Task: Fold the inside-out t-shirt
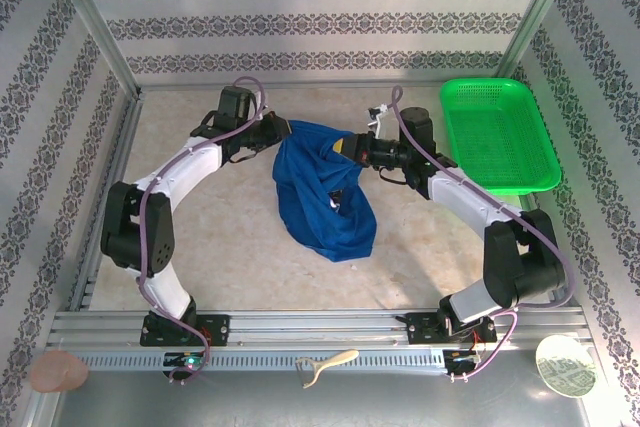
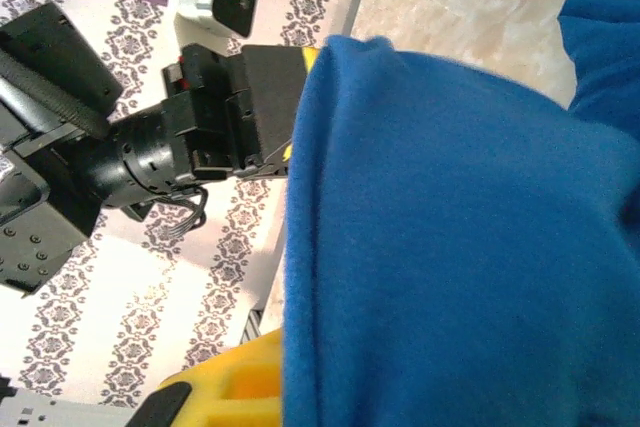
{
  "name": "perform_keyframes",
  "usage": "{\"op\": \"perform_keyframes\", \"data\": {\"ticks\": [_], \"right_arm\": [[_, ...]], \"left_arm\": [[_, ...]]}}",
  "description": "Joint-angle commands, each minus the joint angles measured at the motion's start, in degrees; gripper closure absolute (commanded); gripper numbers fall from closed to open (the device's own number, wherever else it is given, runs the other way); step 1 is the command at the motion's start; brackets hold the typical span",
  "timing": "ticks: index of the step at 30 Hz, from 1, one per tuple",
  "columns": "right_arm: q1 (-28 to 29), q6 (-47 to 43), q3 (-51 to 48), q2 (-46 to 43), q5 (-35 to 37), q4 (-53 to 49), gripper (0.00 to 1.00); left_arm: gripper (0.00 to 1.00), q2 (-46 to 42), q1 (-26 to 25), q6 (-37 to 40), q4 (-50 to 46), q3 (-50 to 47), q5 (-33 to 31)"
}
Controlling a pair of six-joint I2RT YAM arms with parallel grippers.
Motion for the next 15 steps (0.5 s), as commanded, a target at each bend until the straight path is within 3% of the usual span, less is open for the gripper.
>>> {"op": "perform_keyframes", "data": {"ticks": [1,5,8,15], "right_arm": [[-1.1,2.6,-0.4,-0.4,-1.6,8.0,1.0],[-1.1,2.8,-1.2,-0.1,0.2,7.6,1.0],[-1.1,2.6,-1.7,0.1,1.1,7.1,1.0],[-1.2,2.6,-2.3,0.2,2.2,6.3,1.0]], "left_arm": [[0.71,-0.4,1.4,6.2,-7.0,3.8,-3.5],[0.56,-6.0,-0.8,8.4,-8.9,3.2,-3.7],[0.52,-8.6,-4.7,9.5,-8.8,3.1,-3.2],[0.58,-9.0,-12.7,9.9,-1.3,-0.1,-1.6]]}}
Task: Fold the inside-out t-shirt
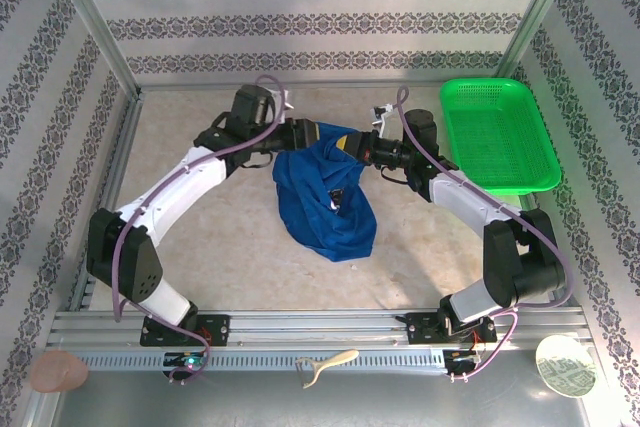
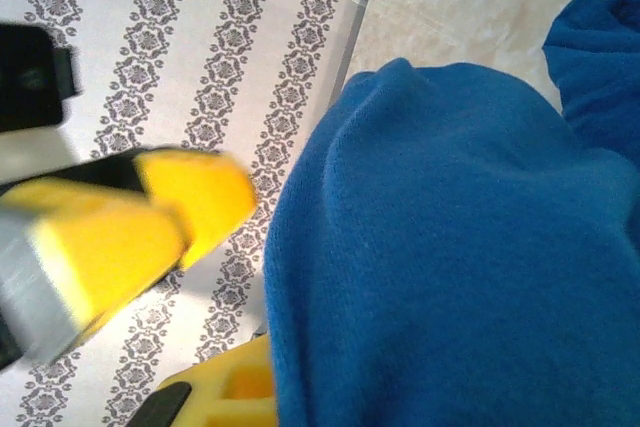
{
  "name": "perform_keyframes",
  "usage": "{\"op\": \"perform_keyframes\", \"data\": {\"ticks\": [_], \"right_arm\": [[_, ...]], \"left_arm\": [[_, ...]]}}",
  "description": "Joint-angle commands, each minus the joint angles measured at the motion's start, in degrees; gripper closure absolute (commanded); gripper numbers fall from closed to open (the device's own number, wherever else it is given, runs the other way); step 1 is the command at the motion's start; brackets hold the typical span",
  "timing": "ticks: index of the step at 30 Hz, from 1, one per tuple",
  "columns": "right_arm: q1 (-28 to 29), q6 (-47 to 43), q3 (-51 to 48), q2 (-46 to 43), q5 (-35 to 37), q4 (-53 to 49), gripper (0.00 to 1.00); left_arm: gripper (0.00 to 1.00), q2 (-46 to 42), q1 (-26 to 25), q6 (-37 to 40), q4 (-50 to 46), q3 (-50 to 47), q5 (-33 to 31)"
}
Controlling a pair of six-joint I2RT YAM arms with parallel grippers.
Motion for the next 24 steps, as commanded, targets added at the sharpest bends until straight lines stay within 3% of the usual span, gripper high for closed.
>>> {"op": "perform_keyframes", "data": {"ticks": [1,13,21,24], "right_arm": [[-0.6,0.3,-0.6,-0.1,0.9,1.7,1.0],[-0.6,0.9,-0.6,-1.1,1.4,1.1,1.0],[-0.8,1.7,-1.3,-1.7,1.4,1.5,1.0],[-0.7,1.6,-2.0,-1.9,1.8,1.4,1.0]], "left_arm": [[0.59,1.4,-1.0,1.4,3.7,-1.9,1.4],[0.57,10.8,-1.6,2.0,6.7,0.7,5.2],[0.46,15.3,-1.7,2.0,8.3,1.8,6.6],[0.53,18.6,-1.7,0.5,10.8,5.4,9.0]]}}
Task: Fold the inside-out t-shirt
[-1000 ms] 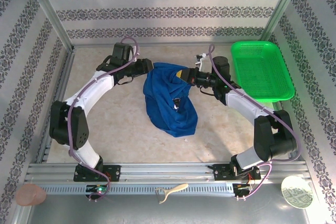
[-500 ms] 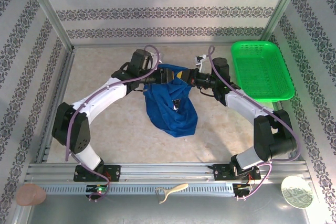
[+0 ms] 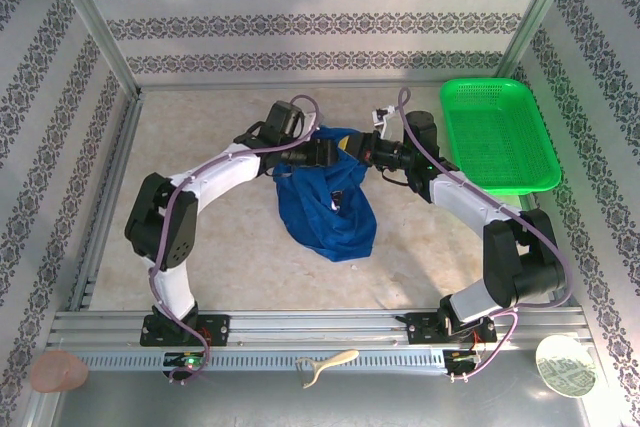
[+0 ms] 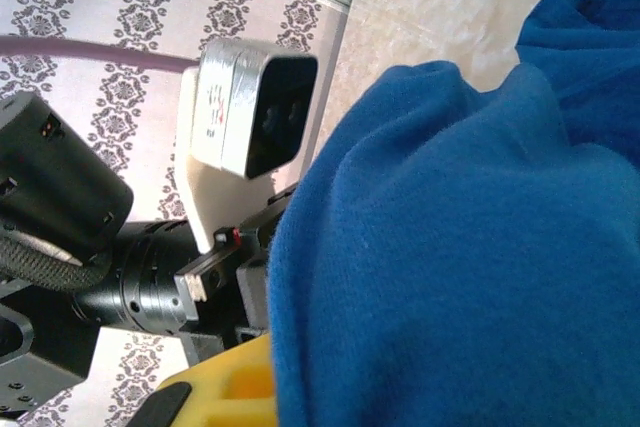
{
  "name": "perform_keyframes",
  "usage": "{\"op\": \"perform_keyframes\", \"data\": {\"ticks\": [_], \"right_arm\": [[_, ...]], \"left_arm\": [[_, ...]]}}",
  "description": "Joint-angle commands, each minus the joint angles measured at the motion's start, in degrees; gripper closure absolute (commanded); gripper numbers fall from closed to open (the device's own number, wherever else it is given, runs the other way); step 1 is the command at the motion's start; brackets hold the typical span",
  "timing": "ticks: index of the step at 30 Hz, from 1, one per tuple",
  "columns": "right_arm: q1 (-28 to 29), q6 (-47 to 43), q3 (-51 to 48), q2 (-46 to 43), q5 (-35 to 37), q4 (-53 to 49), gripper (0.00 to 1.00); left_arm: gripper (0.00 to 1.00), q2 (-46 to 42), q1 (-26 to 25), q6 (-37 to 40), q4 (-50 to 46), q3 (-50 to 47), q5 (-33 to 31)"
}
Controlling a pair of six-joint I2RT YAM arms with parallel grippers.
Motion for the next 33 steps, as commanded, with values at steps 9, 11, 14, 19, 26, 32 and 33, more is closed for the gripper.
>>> {"op": "perform_keyframes", "data": {"ticks": [9,11,14,19,26,32,33], "right_arm": [[-4.5,1.9,-4.8,-3.2,6.5,1.1,0.59],[-6.1,2.5,-5.6,-3.7,10.0,0.2,0.43],[-7.8,3.4,-5.0,-4.3,11.4,-0.6,0.44],[-7.2,0.3,-1.2,-9.3,12.2,-8.2,0.51],[-1.9,-10.7,9.6,-16.6,19.8,-25.0,0.42],[2.9,-17.0,21.5,-11.1,21.7,-31.7,0.37],[3.7,-17.6,23.0,-9.9,21.6,-32.2,0.37]], "left_arm": [[1.0,0.1,3.0,-4.1,2.9,9.1,9.2],[1.0,-2.6,4.6,-6.9,1.4,9.8,11.1],[1.0,-4.9,6.6,-13.7,2.8,11.4,15.4],[1.0,-6.8,7.2,-26.7,12.1,12.7,20.6],[1.0,-7.3,7.2,-23.9,10.4,14.2,21.6],[1.0,-7.7,7.2,-24.7,12.3,13.3,22.4],[1.0,-7.7,7.0,-24.8,12.4,13.3,22.4]]}}
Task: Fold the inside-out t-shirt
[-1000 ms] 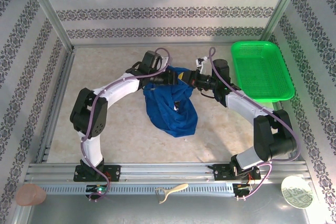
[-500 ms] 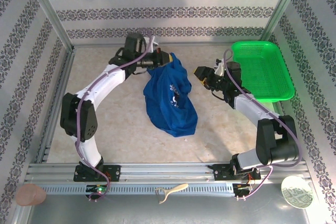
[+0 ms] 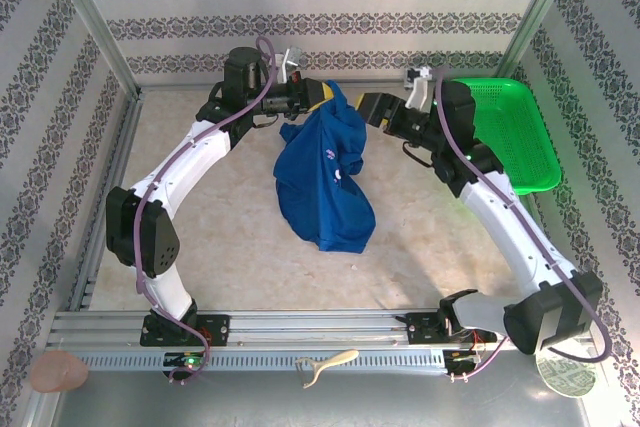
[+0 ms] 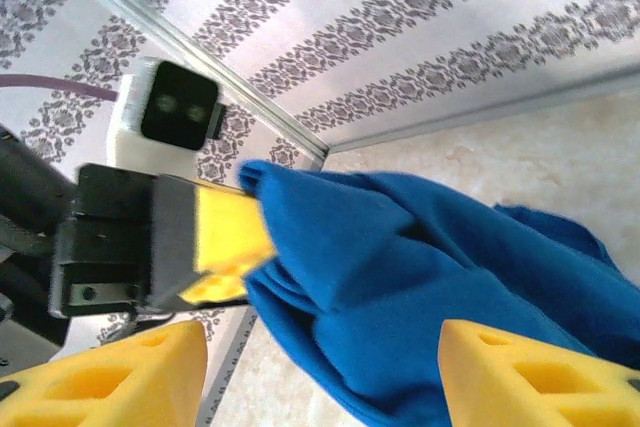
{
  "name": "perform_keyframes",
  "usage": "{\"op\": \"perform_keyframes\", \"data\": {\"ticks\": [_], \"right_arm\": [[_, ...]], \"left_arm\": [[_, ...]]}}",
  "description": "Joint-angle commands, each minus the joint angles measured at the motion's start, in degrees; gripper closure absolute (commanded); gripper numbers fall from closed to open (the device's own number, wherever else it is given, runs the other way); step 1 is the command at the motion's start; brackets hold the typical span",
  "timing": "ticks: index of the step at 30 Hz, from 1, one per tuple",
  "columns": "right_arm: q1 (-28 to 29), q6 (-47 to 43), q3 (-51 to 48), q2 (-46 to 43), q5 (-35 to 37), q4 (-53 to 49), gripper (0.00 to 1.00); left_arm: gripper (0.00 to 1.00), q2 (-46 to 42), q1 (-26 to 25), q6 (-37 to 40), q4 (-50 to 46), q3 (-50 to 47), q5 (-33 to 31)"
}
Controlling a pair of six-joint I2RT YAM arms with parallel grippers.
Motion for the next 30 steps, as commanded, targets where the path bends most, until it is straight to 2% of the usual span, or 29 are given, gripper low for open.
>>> {"op": "perform_keyframes", "data": {"ticks": [1,4,7,8,9,11,17,20,21,23,24,27,28,30], "right_arm": [[2.3,-5.0,4.1,4.2,2.0,-6.0,0.38],[4.0,-5.3,5.9,7.1,2.0,-6.4,0.4],[4.5,-4.8,4.7,9.3,2.1,-5.4,0.46],[4.5,-4.6,3.9,9.8,2.5,-5.0,0.53],[4.2,-3.9,2.7,10.1,2.8,-4.2,0.71],[3.2,-2.3,0.3,10.0,2.5,-1.6,1.0],[-2.4,1.6,-2.7,4.9,-0.3,4.1,1.0],[-3.9,3.0,-3.1,2.0,-2.5,8.5,1.0],[-3.8,3.5,-3.4,1.2,-3.8,11.1,1.0],[-3.8,4.1,-3.8,0.3,-5.1,14.5,1.0],[-3.7,4.4,-3.9,0.3,-6.0,15.5,1.0],[-3.9,4.8,-4.5,1.4,-8.9,17.7,1.0],[-3.9,5.2,-4.8,1.8,-9.6,18.5,1.0],[-4.0,5.9,-5.2,2.4,-11.6,20.2,1.0]], "left_arm": [[1.0,-1.2,-0.3,-1.1,3.3,0.6,1.9],[1.0,-1.5,-0.5,-1.6,4.3,0.3,1.8],[1.0,-2.0,-0.4,-3.0,5.8,-0.6,1.0],[1.0,-2.2,-0.4,-3.4,6.2,-0.9,0.6],[1.0,-2.5,-0.3,-4.1,7.0,-1.4,0.2],[1.0,-3.1,0.0,-6.3,9.9,-3.2,-0.8],[1.0,-5.9,4.3,-15.8,26.4,-15.0,-4.3],[0.99,-6.5,5.9,-18.1,33.3,-20.0,-4.8],[0.87,-6.6,6.2,-18.0,34.5,-21.2,-4.8],[0.55,-6.8,6.5,-17.2,35.7,-22.5,-4.5],[0.43,-7.1,6.6,-16.0,35.2,-22.8,-4.2],[0.31,-9.0,6.5,-10.3,30.3,-22.7,-4.1],[0.3,-9.6,6.5,-8.4,28.1,-22.3,-4.1],[0.3,-10.8,5.8,0.2,17.2,-19.2,-4.3]]}}
